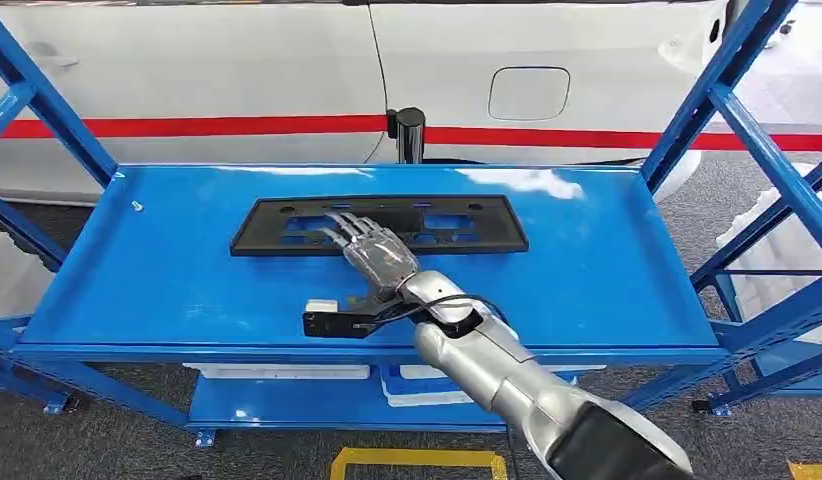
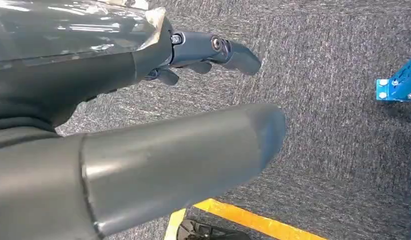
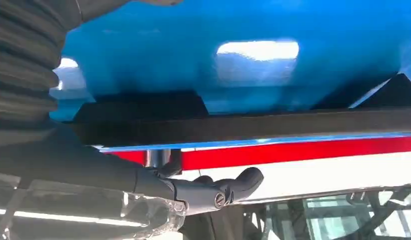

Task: Take the parts from the cabinet and place them on the table.

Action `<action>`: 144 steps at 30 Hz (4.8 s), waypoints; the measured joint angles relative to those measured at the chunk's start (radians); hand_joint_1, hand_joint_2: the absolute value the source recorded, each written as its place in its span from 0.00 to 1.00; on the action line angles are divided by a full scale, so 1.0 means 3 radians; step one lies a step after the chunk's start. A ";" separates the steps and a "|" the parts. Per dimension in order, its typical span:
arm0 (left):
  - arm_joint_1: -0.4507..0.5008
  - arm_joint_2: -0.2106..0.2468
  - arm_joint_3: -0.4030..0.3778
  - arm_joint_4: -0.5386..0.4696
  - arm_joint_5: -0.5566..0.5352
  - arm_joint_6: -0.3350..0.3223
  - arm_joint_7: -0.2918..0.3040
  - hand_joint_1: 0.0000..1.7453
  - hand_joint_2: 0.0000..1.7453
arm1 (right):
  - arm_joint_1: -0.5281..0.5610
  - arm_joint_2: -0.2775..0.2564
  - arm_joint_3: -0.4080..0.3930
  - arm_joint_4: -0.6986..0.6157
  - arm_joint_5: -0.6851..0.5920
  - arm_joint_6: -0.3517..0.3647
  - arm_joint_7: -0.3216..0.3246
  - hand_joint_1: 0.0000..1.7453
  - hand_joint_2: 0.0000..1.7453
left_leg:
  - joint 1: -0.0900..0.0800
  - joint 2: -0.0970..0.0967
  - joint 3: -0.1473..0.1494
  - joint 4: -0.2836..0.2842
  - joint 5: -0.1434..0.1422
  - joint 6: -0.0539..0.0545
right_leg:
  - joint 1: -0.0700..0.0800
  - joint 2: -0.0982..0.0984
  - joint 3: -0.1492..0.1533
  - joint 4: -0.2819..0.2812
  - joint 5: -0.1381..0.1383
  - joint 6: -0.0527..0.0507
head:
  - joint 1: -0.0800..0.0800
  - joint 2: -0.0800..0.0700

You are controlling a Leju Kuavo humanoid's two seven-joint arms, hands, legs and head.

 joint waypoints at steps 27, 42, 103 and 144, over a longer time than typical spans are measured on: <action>-0.0145 -0.0061 -0.0224 0.0000 -0.0267 -0.0003 0.0151 0.00 0.00 | -0.0243 0.0230 -0.0726 0.0636 0.0527 -0.0230 0.0709 0.17 1.00 | -0.0002 0.0000 0.0003 0.0001 0.0000 0.0000 | 0.0000 0.0000 0.0003 0.0000 0.0000 0.0000 | 0.0000 0.0000; -0.0150 -0.0093 -0.0231 0.0000 -0.0319 0.0048 0.0156 0.00 0.00 | -0.0215 0.0205 -0.1168 0.0694 0.1019 -0.0139 0.0768 1.00 1.00 | -0.0002 0.0000 0.0006 0.0001 0.0000 0.0000 | 0.0000 0.0000 0.0005 -0.0001 0.0000 0.0000 | 0.0001 0.0000; -0.0015 -0.0062 0.0056 -0.0005 0.0178 -0.0303 -0.0183 0.00 1.00 | 0.0280 -0.0342 -0.1068 -0.2239 0.1512 0.0247 0.0591 1.00 1.00 | 0.0020 0.0015 0.0017 -0.0043 0.0035 0.0122 | -0.0027 -0.0013 -0.0123 0.0278 -0.0196 0.0028 | 0.0004 0.0000; -0.0063 -0.0078 0.0052 0.0000 0.0153 -0.0206 -0.0145 0.00 1.00 | 0.0341 -0.0458 -0.1150 -0.2318 0.1407 0.0226 0.0483 1.00 1.00 | -0.0003 0.0042 -0.0161 0.0085 0.0115 0.0016 | 0.0021 -0.0026 0.0155 0.0090 -0.0223 0.0075 | 0.0027 0.0000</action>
